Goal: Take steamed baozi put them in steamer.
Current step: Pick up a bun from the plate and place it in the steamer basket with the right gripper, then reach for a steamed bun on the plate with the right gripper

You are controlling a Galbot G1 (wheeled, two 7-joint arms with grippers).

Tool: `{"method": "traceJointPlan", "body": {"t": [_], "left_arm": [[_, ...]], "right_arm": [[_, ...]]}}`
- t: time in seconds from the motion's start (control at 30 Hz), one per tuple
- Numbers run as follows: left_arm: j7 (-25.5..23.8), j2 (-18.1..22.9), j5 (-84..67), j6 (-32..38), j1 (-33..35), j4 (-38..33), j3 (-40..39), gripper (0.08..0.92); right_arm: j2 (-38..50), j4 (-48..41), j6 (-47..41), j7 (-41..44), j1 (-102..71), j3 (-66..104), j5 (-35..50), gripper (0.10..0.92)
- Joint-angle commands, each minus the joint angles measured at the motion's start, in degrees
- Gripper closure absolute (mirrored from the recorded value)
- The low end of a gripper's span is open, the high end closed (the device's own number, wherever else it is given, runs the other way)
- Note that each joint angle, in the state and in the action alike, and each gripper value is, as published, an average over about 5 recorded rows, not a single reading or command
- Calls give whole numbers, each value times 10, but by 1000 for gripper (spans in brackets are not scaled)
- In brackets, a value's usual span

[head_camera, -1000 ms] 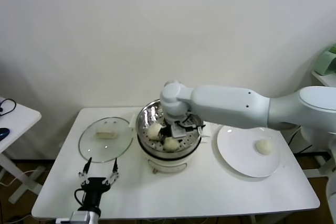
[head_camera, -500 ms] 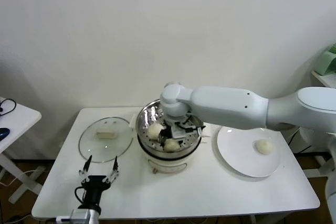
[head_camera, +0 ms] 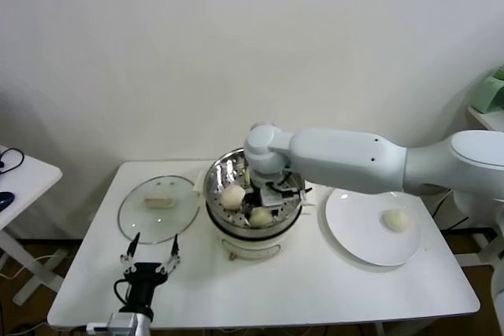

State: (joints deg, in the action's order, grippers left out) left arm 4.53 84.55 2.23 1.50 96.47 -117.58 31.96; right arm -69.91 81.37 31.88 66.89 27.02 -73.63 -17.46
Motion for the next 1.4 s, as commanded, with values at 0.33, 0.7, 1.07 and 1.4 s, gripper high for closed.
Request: {"method": "traceJointPlan", "body": {"t": [0.33,0.7,1.07,1.4], "left_arm": [[0,-1,2,-1,-4,5,-3,177],[-1,-10,-6,3,-2,2,-1,177],[-2,-24,-11,9,-12,1,-3,177],[-12,-27,-10,14,-3,5,-1,177]], "right_arm": [[7,2,4,3,14,10,12,205],[83,-16,-64,36,116,1,170,203],[265,-111,-338,29,184,-99,486,203],[394,-155,-344,21,5,45,316,203]]}}
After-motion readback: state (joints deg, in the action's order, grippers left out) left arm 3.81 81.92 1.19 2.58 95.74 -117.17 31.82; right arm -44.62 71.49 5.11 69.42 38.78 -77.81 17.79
